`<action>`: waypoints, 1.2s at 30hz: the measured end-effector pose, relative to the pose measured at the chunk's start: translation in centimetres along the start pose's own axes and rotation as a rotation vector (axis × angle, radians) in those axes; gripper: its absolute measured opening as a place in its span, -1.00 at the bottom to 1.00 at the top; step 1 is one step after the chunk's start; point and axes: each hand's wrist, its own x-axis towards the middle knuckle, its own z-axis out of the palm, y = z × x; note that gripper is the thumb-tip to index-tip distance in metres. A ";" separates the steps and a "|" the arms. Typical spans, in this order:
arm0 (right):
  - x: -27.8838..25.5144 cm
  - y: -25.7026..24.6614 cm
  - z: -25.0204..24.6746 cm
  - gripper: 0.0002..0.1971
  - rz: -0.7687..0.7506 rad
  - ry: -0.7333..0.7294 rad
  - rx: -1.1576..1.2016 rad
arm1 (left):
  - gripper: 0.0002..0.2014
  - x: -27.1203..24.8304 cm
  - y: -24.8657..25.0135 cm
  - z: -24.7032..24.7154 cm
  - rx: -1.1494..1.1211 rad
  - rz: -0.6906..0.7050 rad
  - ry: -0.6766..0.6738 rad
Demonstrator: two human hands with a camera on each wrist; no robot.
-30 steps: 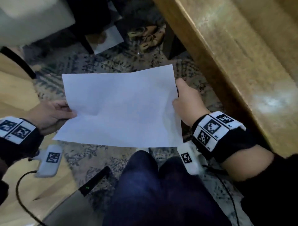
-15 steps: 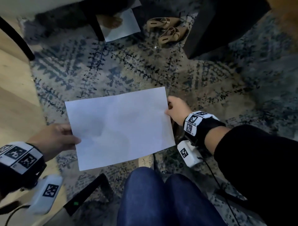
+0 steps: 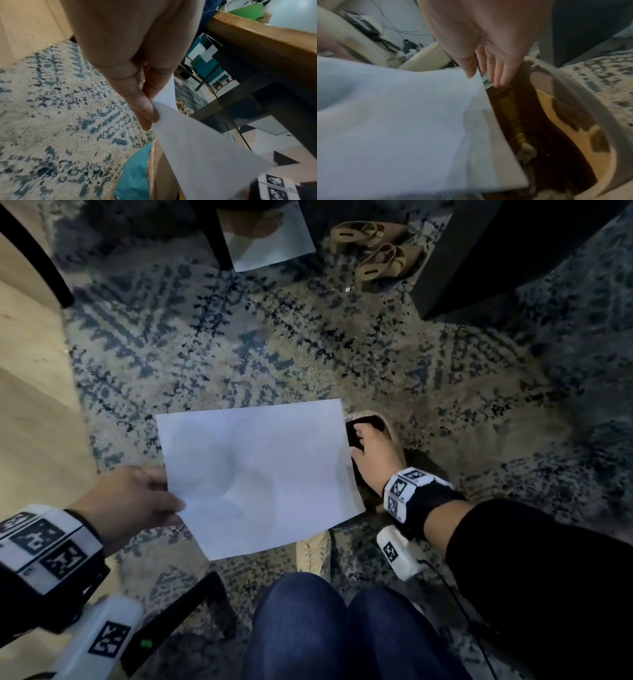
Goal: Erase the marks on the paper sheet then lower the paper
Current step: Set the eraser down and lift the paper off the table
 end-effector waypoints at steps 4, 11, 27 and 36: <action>-3.5 -1.5 1.1 -0.32 -0.271 -0.236 -0.191 | -0.71 -0.6 0.3 1.2 0.000 -0.012 0.017; -11.4 -5.0 5.4 -0.29 -0.754 -0.571 -0.133 | -0.73 -1.4 0.2 3.0 -0.044 0.010 0.004; -11.5 -6.6 3.9 -0.35 -0.575 -0.601 0.030 | -0.66 -4.1 0.2 4.5 -0.141 0.044 -0.076; -6.5 -2.1 2.5 -0.31 -0.181 -0.393 -0.168 | -0.59 -5.3 1.1 4.5 -0.181 0.071 -0.168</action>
